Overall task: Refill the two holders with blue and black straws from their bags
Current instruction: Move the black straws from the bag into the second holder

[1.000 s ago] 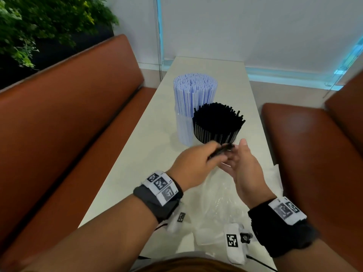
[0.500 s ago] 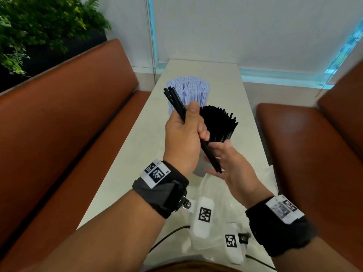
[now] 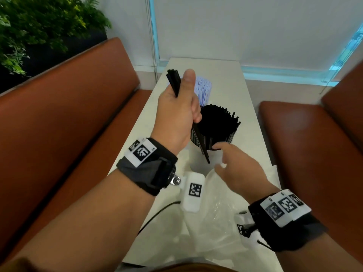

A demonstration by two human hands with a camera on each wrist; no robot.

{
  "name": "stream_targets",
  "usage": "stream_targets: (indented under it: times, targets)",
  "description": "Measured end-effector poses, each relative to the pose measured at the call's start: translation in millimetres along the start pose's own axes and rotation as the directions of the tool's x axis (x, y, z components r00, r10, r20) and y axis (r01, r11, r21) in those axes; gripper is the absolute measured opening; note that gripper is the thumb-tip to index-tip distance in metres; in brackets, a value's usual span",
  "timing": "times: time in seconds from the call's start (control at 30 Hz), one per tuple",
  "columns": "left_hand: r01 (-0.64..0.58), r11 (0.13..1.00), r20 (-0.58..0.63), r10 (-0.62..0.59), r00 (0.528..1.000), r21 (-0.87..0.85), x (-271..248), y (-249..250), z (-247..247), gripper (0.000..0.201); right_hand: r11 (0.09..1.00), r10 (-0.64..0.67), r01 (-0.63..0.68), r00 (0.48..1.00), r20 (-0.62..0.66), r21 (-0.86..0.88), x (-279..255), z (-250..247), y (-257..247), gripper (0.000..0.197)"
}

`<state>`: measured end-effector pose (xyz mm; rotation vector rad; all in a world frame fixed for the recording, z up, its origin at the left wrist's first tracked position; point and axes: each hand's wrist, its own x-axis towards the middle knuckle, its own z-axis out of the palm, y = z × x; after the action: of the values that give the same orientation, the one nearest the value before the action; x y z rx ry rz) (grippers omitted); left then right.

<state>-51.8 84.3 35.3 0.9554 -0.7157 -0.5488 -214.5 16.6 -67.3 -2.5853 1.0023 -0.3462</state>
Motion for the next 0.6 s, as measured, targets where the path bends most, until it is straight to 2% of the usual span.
stream_targets:
  times: [0.07, 0.17, 0.3, 0.37, 0.4, 0.47, 0.53, 0.6]
  targets:
    - [-0.022, 0.999, -0.021, 0.022, 1.000, 0.025, 9.8, 1.7, 4.5, 0.049, 0.997, 0.054, -0.058, 0.997, -0.063, -0.057, 7.6, -1.1, 5.5, 0.033]
    - [-0.066, 0.995, -0.050, 0.070, 0.996, 0.073, 18.4, -2.5, 14.9, 0.049, 0.995, 0.089, -0.090, 0.996, -0.027, -0.047, 20.5, 4.4, 8.7, 0.016]
    - [-0.122, 0.973, -0.065, 0.137, 0.988, 0.196, 23.9, -13.2, 17.1, 0.051, 0.998, 0.059, -0.058, 0.998, -0.022, 0.039, 27.3, 10.3, 13.4, 0.019]
    - [-0.109, 0.959, -0.023, 0.119, 0.993, 0.261, 20.3, -26.6, 13.9, 0.056, 0.999, 0.032, -0.030, 0.999, -0.041, 0.041, 27.1, 10.7, 15.5, 0.021]
    - [-0.101, 0.933, 0.009, 0.105, 0.994, 0.347, 17.3, -33.9, 12.0, 0.060, 0.999, 0.019, -0.017, 0.999, -0.048, 0.038, 26.4, 10.7, 16.0, 0.021]
    - [-0.120, 0.803, 0.112, 0.066, 0.991, 0.584, 9.5, -48.5, 6.0, 0.062, 0.999, 0.002, 0.000, 0.998, -0.061, 0.033, 25.7, 10.9, 16.7, 0.022]
    - [-0.214, 0.624, 0.228, 0.058, 0.972, 0.751, 3.7, -62.5, -1.5, 0.047, 0.999, 0.014, -0.012, 0.998, -0.065, 0.036, 26.4, 11.0, 16.9, 0.022]
    - [-0.232, 0.513, 0.228, 0.072, 0.971, 0.827, 1.3, -67.6, -7.6, 0.030, 0.999, 0.010, -0.008, 0.997, -0.071, 0.039, 26.7, 11.9, 17.0, 0.022]
